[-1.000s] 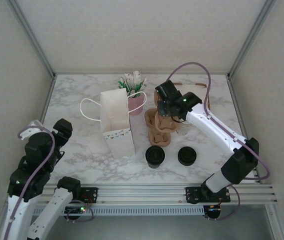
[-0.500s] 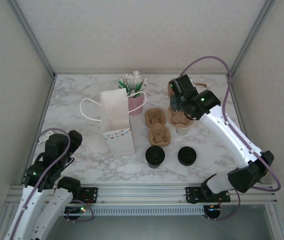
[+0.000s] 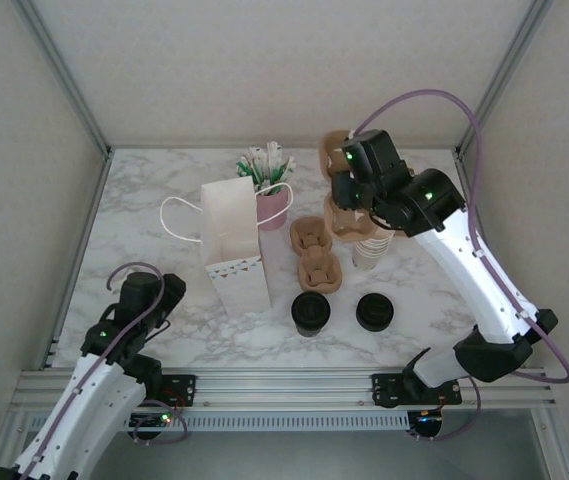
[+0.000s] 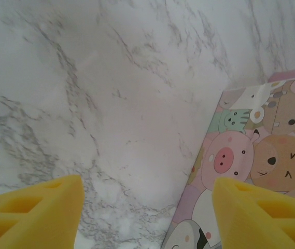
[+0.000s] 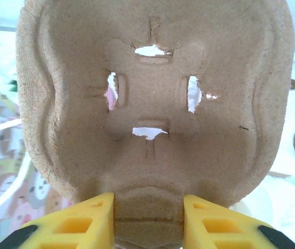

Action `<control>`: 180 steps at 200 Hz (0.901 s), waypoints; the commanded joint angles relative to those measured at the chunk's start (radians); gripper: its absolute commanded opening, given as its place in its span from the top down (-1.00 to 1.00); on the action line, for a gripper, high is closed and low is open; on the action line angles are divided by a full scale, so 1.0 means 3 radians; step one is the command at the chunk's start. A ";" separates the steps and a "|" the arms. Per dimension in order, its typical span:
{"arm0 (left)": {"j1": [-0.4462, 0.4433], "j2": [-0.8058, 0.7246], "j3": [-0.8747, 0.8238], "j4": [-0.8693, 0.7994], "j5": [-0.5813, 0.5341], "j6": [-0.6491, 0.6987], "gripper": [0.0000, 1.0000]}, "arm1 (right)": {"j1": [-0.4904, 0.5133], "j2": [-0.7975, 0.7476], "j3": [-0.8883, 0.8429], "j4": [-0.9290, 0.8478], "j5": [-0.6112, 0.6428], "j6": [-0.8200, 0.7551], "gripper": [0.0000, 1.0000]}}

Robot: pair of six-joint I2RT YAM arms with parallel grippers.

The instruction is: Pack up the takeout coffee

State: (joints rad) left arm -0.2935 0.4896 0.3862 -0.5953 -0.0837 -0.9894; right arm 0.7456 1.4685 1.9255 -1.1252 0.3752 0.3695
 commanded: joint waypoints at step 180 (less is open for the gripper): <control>-0.1150 0.1571 0.0045 0.1457 0.0088 -0.0397 -0.32 | 0.1033 0.1088 0.1374 0.0318 -0.0204 -0.0071 0.32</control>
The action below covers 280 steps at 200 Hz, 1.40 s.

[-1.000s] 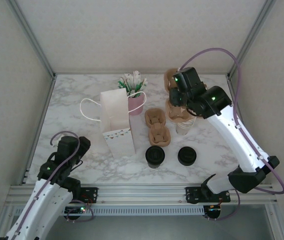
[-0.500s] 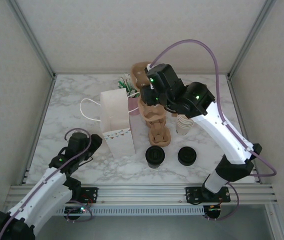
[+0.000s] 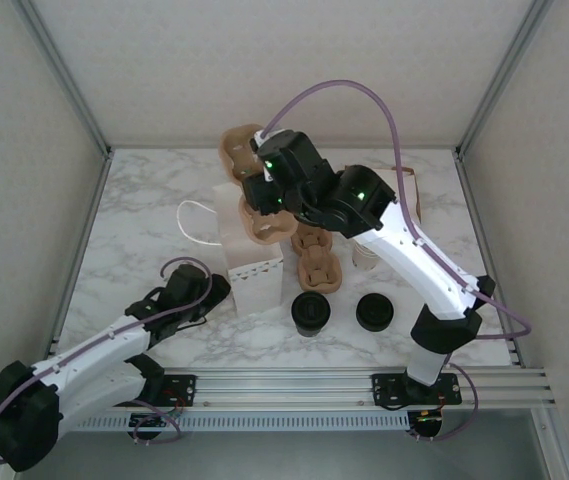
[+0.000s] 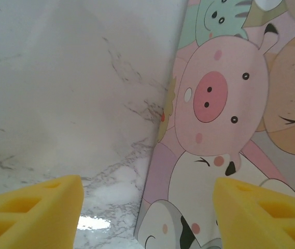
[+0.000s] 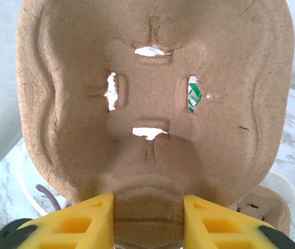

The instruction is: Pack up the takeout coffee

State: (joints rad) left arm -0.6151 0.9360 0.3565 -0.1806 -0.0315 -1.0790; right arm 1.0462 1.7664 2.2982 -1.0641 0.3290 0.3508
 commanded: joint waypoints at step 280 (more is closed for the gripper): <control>-0.0335 -0.1029 0.1017 -0.1648 -0.1348 0.0367 -0.51 | 0.0136 0.0539 0.0121 0.0032 0.0212 0.0357 0.33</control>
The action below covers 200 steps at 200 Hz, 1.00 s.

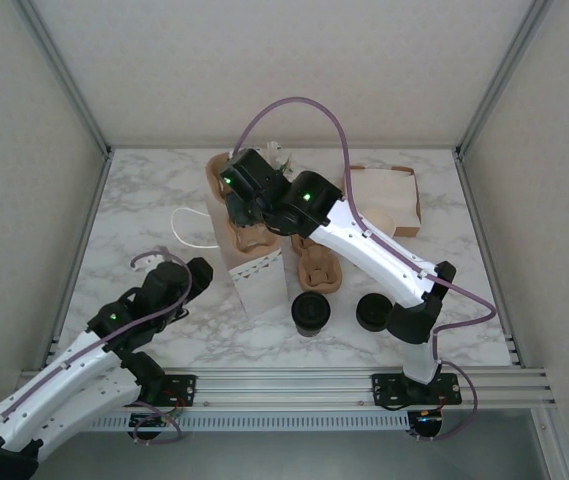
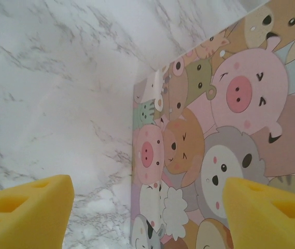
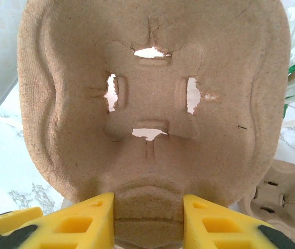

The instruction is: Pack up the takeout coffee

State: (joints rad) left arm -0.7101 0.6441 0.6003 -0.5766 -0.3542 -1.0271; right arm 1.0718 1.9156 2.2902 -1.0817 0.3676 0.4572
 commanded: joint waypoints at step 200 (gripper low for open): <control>-0.0016 -0.0380 0.1050 -0.0709 -0.0834 0.0279 -0.81 | 0.0192 0.0155 -0.0086 -0.0015 0.0510 0.0043 0.33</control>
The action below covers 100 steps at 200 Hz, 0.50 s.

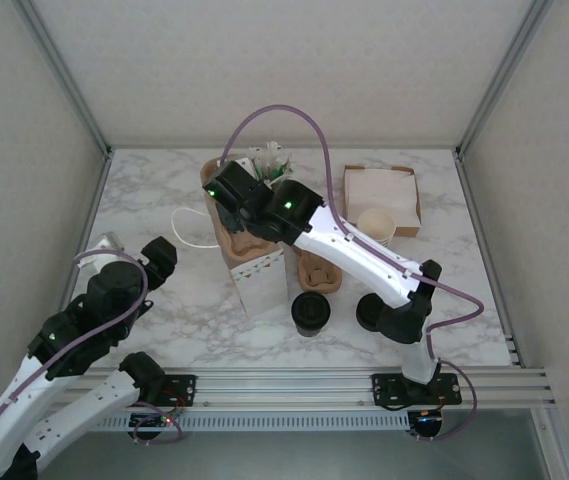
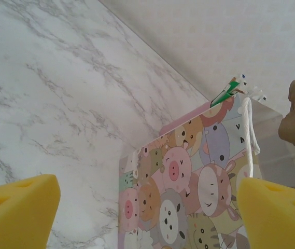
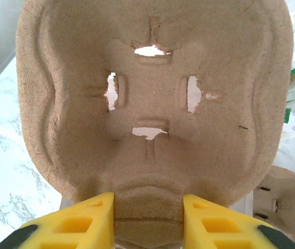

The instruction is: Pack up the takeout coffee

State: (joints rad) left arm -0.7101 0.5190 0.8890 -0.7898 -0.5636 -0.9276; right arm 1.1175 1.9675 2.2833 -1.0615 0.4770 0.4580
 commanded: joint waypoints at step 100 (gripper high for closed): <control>0.0054 0.0611 0.0457 -0.0036 -0.0069 0.0070 -0.94 | 0.0043 -0.0006 -0.0192 -0.0231 0.0082 0.0095 0.35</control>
State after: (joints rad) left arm -0.7055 0.6758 0.9817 -0.7792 -0.5667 -0.9131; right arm 1.1229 1.9675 2.2314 -1.1065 0.4973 0.4652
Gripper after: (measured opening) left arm 0.965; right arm 0.334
